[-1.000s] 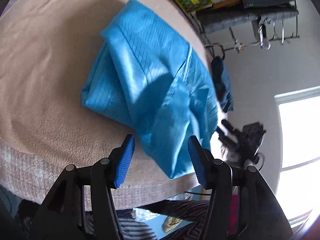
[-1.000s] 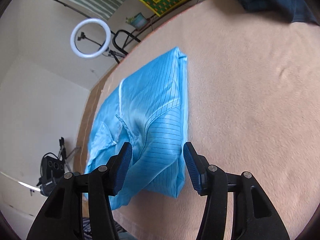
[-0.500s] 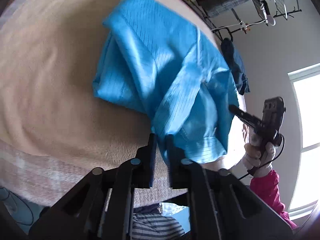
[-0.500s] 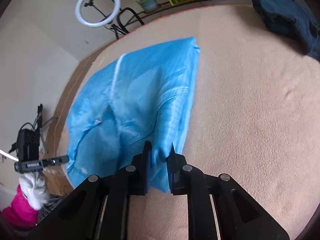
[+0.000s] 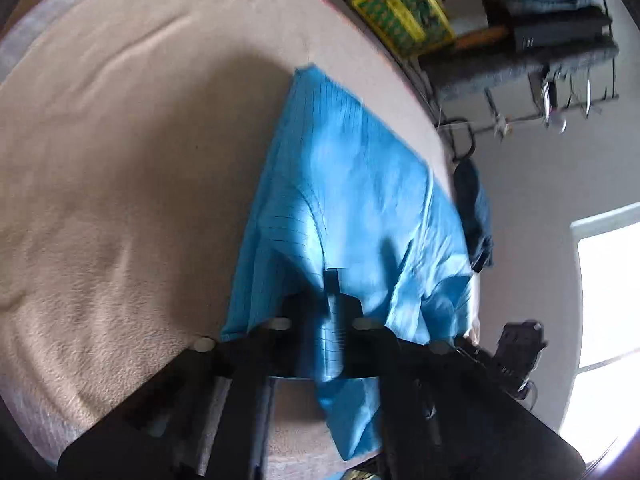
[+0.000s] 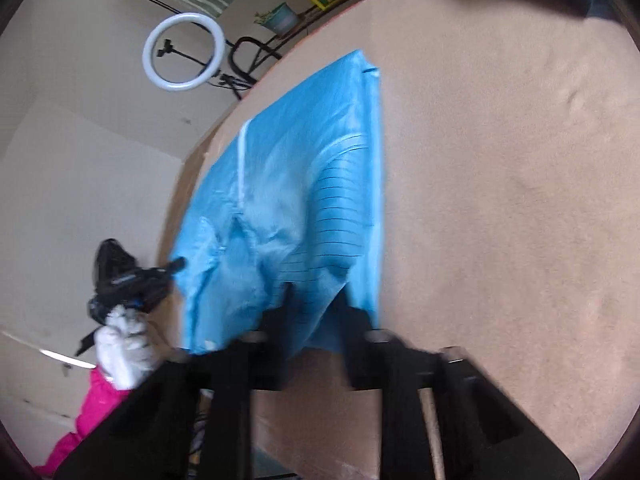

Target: Fold large clothes

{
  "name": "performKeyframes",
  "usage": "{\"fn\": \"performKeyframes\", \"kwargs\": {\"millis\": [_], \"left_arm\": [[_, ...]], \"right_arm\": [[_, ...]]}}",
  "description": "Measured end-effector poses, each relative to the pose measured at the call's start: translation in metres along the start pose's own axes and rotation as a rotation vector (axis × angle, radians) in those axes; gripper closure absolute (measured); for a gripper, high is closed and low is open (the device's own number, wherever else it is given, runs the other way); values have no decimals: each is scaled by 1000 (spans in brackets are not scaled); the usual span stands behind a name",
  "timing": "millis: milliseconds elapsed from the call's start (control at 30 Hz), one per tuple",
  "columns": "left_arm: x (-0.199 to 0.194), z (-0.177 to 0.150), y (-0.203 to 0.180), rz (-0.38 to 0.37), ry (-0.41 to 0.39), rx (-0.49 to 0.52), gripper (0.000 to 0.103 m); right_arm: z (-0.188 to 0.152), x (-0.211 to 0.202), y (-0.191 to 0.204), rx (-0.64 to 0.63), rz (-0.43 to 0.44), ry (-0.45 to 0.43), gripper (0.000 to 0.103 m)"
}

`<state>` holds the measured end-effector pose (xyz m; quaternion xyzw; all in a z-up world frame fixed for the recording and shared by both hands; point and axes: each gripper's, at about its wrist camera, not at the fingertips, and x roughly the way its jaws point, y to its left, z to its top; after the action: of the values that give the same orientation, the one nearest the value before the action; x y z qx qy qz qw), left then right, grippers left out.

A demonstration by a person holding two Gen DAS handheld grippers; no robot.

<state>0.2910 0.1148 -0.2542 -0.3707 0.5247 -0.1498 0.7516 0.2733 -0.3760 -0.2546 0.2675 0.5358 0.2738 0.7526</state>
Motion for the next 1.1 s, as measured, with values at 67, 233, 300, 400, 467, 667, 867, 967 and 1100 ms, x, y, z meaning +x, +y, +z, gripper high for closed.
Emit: {"fn": "performKeyframes", "kwargs": {"millis": [67,233,300,400,467,667,867,967,1100], "left_arm": [[-5,-1,-5,5,-13,29,103],[-3,-11,-1,131,-18,89,103],[-8,-14,-4,149,-24,93,99],[-34,-25,-19,199,-98,146,77],[-53,-42,-24,172,-127,146,58],[-48,-101,-27,75,14,76,53],[-35,-117,-23,53,90,6,53],[-26,-119,-30,70,118,30,53],[-8,-118,-38,104,155,53,53]], "right_arm": [[-2,-2,7,-49,-35,-18,99],[-8,12,14,-169,-233,38,99],[-13,5,24,-196,-263,18,98],[-28,-19,52,-297,-353,-62,94],[-37,-28,65,-319,-287,-81,80],[-63,-5,77,-246,-99,57,75],[-76,18,68,-3,-22,133,75],[-73,27,66,43,-30,138,75],[-65,45,62,72,-80,169,75]]}}
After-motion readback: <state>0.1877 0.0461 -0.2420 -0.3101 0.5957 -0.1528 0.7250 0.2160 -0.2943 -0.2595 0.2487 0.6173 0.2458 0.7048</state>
